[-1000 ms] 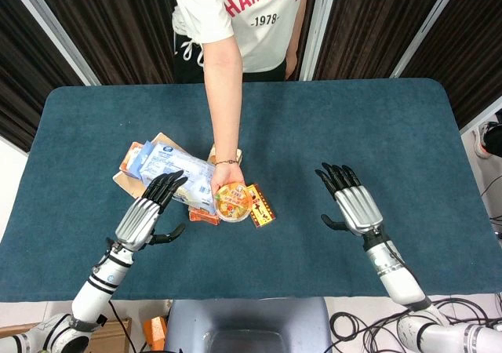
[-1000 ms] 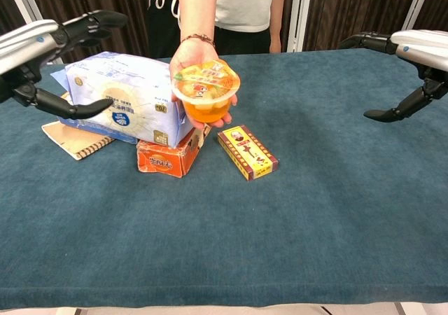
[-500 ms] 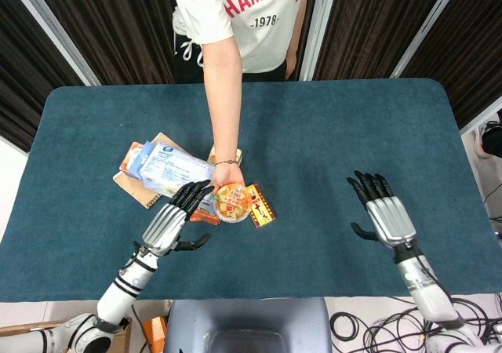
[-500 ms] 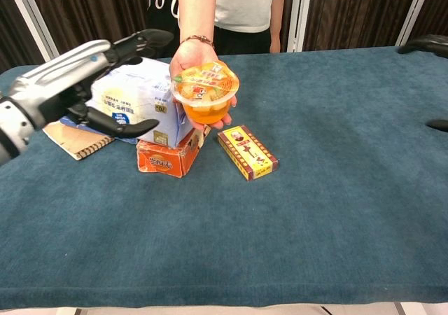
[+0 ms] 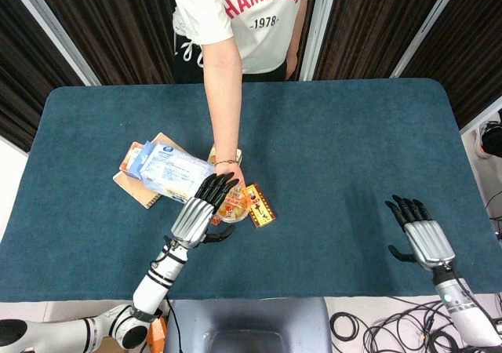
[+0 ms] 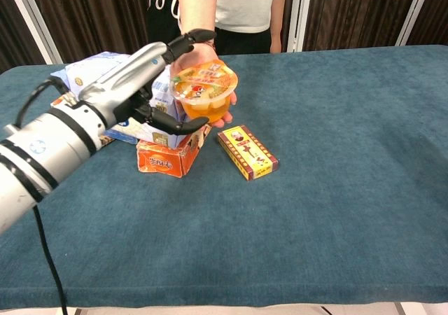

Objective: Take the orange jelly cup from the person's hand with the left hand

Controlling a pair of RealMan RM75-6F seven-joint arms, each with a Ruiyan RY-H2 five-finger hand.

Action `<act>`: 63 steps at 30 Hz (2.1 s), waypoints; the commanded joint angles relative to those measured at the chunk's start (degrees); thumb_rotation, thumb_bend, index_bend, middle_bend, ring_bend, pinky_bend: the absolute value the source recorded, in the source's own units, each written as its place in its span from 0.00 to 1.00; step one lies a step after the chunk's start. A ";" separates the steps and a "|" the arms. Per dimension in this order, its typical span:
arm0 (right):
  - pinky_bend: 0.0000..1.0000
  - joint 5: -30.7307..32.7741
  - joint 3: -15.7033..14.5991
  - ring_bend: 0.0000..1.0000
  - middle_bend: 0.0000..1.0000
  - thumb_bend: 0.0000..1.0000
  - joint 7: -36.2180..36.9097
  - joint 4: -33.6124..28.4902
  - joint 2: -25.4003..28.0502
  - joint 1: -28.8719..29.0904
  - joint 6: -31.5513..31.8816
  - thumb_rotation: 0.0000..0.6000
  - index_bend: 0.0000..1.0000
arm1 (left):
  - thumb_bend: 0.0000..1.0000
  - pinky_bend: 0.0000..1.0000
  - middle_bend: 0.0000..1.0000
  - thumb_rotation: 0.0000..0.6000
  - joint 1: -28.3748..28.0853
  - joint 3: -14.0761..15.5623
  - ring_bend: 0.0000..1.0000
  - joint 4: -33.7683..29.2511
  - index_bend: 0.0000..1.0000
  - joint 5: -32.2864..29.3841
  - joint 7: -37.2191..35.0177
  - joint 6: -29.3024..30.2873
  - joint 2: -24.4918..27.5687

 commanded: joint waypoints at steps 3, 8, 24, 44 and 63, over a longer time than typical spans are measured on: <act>0.00 0.47 0.10 0.00 0.00 0.20 0.89 0.20 0.53 -0.07 -0.71 1.00 0.00 | 0.27 0.11 0.00 1.00 -1.63 -0.86 0.00 3.66 0.00 -0.67 0.41 -0.01 -2.68; 0.00 1.18 0.19 0.00 0.00 0.20 1.93 0.51 0.79 0.08 -1.98 1.00 0.00 | 0.27 0.19 0.04 1.00 -2.82 -1.37 0.06 8.26 0.11 0.20 -1.62 1.66 -5.88; 0.00 1.95 0.47 0.00 0.00 0.20 7.32 1.88 2.29 0.26 -4.40 1.00 0.00 | 0.27 0.27 0.14 1.00 -6.97 -0.57 0.16 24.43 0.22 4.02 2.84 6.02 -15.54; 0.00 1.13 0.24 0.00 0.00 0.20 8.95 1.71 3.36 -0.08 -4.50 1.00 0.00 | 0.36 0.74 0.56 1.00 -7.51 -0.67 0.63 27.46 0.58 7.04 0.17 14.70 -16.56; 0.00 1.04 0.42 0.00 0.00 0.20 3.17 -3.06 3.79 -0.37 -3.19 1.00 0.00 | 0.36 0.75 0.57 1.00 13.02 7.59 0.63 -6.21 0.59 9.51 2.67 31.85 16.01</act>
